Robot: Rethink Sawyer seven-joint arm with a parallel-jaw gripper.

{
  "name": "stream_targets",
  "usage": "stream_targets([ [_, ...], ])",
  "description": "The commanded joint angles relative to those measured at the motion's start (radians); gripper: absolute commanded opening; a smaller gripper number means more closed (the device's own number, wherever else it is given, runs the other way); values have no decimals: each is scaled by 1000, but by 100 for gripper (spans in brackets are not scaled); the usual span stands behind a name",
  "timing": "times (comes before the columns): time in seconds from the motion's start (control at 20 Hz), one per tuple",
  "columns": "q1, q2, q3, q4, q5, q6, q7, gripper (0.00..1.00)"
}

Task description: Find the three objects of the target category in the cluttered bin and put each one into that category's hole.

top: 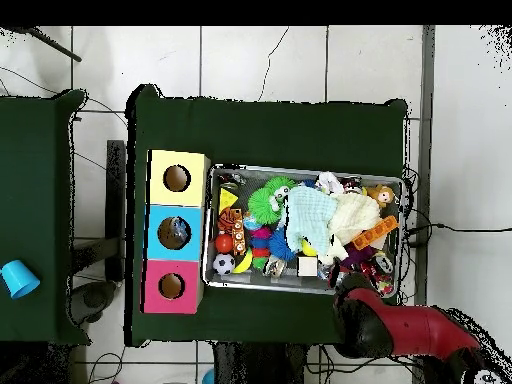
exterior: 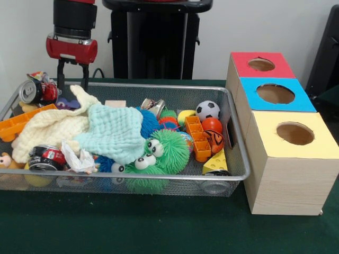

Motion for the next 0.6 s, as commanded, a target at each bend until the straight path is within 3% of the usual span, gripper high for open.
stream_targets([
  [0.05, 19, 38, 55, -12, -31, 70, -15, 100],
  [0.4, -15, 21, 114, -13, 0, 107, -39, 100],
  [0.6, -78, -29, 210, 4, 55, 190, -98, 100],
])
